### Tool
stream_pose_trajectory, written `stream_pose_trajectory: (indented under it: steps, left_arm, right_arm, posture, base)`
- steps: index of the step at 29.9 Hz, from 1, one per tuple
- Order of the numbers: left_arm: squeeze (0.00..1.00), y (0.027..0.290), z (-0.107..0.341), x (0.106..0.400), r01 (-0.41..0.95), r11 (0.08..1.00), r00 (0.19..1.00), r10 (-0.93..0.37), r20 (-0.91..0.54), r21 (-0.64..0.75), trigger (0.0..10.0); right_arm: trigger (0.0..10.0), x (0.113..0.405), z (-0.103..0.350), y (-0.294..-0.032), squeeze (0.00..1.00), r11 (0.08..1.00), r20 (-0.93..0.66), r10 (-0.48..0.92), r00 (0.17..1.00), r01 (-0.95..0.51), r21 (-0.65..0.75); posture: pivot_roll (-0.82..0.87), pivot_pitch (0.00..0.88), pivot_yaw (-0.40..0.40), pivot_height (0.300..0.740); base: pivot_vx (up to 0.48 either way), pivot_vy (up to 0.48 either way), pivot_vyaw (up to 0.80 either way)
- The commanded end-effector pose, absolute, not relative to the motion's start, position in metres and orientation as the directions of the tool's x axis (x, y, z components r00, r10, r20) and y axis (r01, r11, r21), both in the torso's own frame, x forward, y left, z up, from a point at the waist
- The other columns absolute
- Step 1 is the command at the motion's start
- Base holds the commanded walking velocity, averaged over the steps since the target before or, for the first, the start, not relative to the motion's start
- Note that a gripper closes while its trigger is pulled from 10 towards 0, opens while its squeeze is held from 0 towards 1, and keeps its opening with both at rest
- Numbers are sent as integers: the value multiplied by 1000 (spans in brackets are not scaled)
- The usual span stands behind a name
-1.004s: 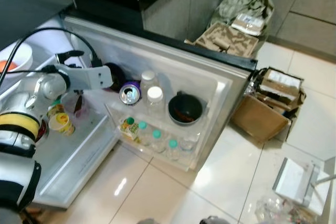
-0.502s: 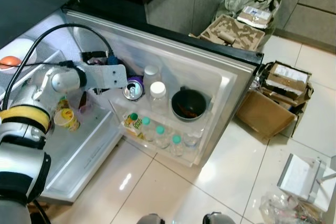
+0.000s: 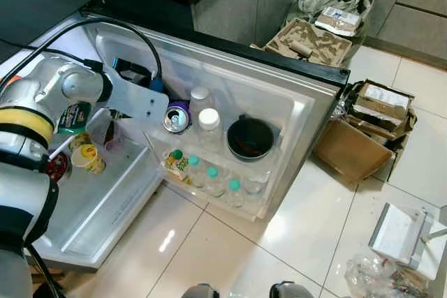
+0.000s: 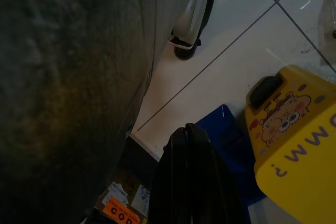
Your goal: Restocking fridge
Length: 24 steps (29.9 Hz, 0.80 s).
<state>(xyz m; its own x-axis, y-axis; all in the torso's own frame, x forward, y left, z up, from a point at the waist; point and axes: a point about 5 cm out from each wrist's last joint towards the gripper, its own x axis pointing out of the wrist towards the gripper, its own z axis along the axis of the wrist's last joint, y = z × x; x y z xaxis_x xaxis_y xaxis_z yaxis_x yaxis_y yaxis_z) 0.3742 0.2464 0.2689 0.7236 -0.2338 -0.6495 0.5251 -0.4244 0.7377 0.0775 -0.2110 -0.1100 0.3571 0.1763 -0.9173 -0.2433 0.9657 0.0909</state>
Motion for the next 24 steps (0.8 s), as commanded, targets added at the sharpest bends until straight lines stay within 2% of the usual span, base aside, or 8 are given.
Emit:
stream_pose_trajectory:
  steps: [1,4,9,13,24]
  left_arm:
    - [0,258,275,370,541,-465,717,-180,-673,701,10000]
    - [0,258,274,369,553,-478,702,-174,-691,682,10000]
    - [0,255,268,374,527,-600,702,-91,-706,601,10000]
    - [0,247,262,377,491,-666,702,-81,-708,562,10000]
    - [0,239,255,384,417,-697,746,-104,-658,583,10000]
  right_arm:
    - [10000,66,-113,-205,0,964,-926,192,326,-241,115]
    - [10000,66,-113,-205,0,964,-926,191,326,-240,115]
    - [10000,62,-113,-206,0,965,-928,190,320,-237,116]
    - [10000,61,-113,-208,0,965,-929,188,318,-238,113]
    - [10000,61,-113,-208,0,966,-928,184,324,-234,110]
  posture:
    - [53,203,46,740]
    - [53,205,54,740]
    - [53,210,52,740]
    - [52,210,50,740]
    - [41,210,57,740]
  base:
    - [0,0,0]
    - [0,0,0]
    - [0,0,0]
    - [0,0,0]
    - [0,0,0]
